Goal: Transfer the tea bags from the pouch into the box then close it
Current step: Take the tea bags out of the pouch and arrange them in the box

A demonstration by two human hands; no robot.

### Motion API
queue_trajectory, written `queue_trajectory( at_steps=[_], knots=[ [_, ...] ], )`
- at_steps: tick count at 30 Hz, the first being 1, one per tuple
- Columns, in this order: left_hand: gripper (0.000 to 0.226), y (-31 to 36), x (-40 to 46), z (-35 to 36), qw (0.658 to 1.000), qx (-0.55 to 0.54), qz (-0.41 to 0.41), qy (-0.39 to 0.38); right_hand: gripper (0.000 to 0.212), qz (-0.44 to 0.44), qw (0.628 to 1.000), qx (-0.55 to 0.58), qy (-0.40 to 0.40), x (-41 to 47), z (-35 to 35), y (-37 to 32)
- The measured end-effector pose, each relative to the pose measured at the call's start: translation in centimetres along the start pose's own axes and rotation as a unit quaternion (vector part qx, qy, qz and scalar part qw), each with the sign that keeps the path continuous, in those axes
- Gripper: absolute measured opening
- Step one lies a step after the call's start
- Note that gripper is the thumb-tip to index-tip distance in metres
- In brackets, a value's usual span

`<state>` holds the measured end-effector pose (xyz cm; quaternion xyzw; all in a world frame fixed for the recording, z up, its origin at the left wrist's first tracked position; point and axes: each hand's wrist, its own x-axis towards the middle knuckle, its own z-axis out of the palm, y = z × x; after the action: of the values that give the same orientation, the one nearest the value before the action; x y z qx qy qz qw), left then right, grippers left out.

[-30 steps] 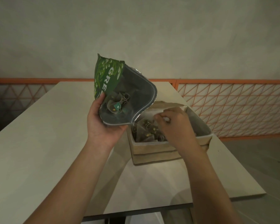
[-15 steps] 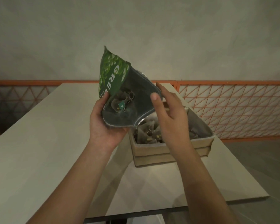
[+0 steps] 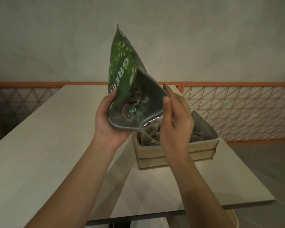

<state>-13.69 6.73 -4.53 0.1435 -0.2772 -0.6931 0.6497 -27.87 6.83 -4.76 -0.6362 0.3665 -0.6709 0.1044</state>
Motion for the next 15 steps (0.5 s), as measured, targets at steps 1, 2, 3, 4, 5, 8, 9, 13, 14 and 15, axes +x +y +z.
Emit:
queue_trajectory(
  at_steps=[1, 2, 3, 4, 5, 8, 9, 13, 14, 15],
  knots=[
    [0.062, -0.1, 0.0, 0.2, 1.0, -0.001, 0.0, 0.003, 0.035, 0.004, 1.0, -0.003, -0.005, -0.1, 0.1, 0.1],
    [0.063, -0.1, 0.0, 0.4, 1.0, -0.004, -0.001, 0.006, 0.035, 0.012, 1.0, -0.008, -0.015, -0.1, 0.1, 0.3],
    [0.062, -0.1, 0.1, 0.4, 1.0, -0.008, -0.003, 0.011, 0.036, 0.022, 0.999, -0.012, -0.023, 0.0, 0.1, 0.5],
    [0.061, -0.1, 0.2, 0.5, 1.0, -0.009, -0.006, 0.017, 0.036, 0.031, 0.999, -0.015, -0.024, 0.0, 0.1, 0.7],
    [0.061, -0.1, 0.3, 0.5, 1.0, -0.01, -0.01, 0.022, 0.037, 0.037, 0.999, -0.015, -0.021, 0.0, 0.1, 0.7],
    [0.059, -0.2, 0.2, 0.5, 0.999, -0.02, -0.014, 0.031, 0.039, 0.05, 0.998, 0.037, 0.0, -0.4, 0.1, 0.4],
    [0.057, -0.3, 0.2, 0.5, 0.999, -0.026, -0.011, 0.033, 0.04, 0.047, 0.997, 0.063, 0.01, -0.7, 0.2, 0.2],
    [0.052, -0.7, 0.0, 1.1, 0.997, -0.046, 0.007, 0.056, 0.026, 0.037, 0.998, 0.005, -0.042, -1.9, 1.0, 0.0],
    [0.049, -0.8, 0.0, 1.1, 0.997, -0.05, 0.014, 0.063, 0.024, 0.045, 0.996, -0.023, -0.07, -2.0, 1.2, 0.0],
    [0.046, -1.0, -0.1, 1.1, 0.996, -0.055, 0.019, 0.068, 0.024, 0.061, 0.992, -0.046, -0.1, -2.2, 1.5, -0.1]
  ],
)
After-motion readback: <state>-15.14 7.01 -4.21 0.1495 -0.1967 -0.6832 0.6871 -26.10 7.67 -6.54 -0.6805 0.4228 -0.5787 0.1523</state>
